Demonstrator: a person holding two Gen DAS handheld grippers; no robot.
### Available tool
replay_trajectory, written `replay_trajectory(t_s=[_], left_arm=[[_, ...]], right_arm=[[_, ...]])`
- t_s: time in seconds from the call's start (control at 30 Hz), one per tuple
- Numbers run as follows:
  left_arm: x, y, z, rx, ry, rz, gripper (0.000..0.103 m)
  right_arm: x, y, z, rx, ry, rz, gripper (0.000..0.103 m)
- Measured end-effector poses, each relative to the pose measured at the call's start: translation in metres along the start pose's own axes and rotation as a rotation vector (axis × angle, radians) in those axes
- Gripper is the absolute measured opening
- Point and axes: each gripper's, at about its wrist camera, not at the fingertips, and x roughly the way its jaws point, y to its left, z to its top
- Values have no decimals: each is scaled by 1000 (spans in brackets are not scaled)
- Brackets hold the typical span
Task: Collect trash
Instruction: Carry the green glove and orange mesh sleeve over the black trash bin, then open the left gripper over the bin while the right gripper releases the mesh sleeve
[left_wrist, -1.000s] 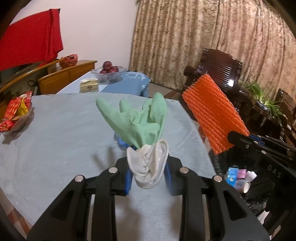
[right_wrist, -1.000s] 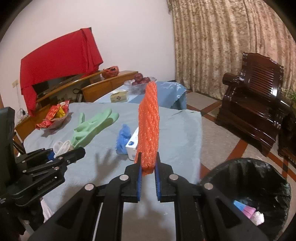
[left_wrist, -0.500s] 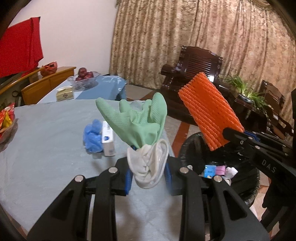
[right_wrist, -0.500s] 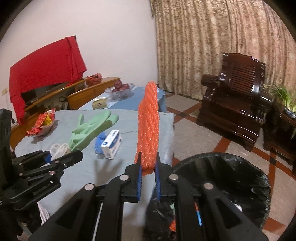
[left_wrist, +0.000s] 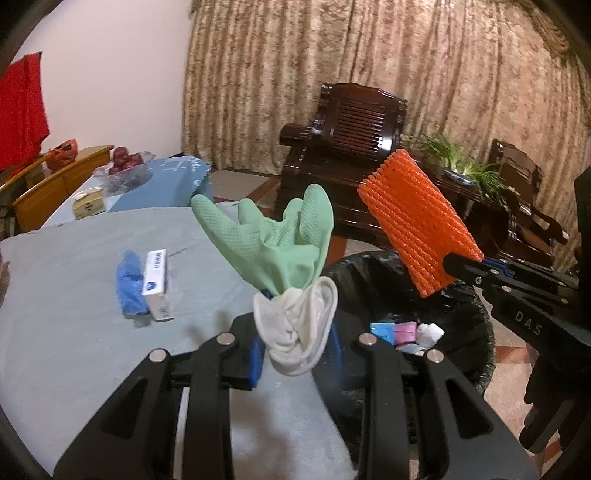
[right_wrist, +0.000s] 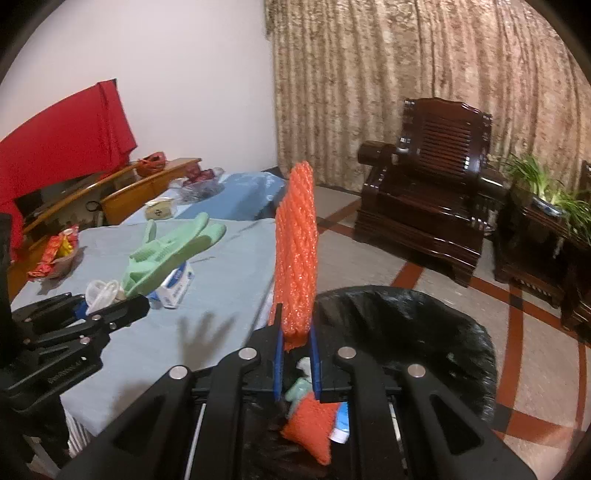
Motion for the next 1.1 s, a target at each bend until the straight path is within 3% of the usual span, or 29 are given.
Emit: replay_trajectory(t_s=[0.53,1.1], left_arm=[[54,-46,-14,65,74,-105,27],[118,-84,-19,132,149,-191,31]], right_arm=[[2,-66,-22,66,57,-128,12],[28,-105,-51,108,152,-196,14]])
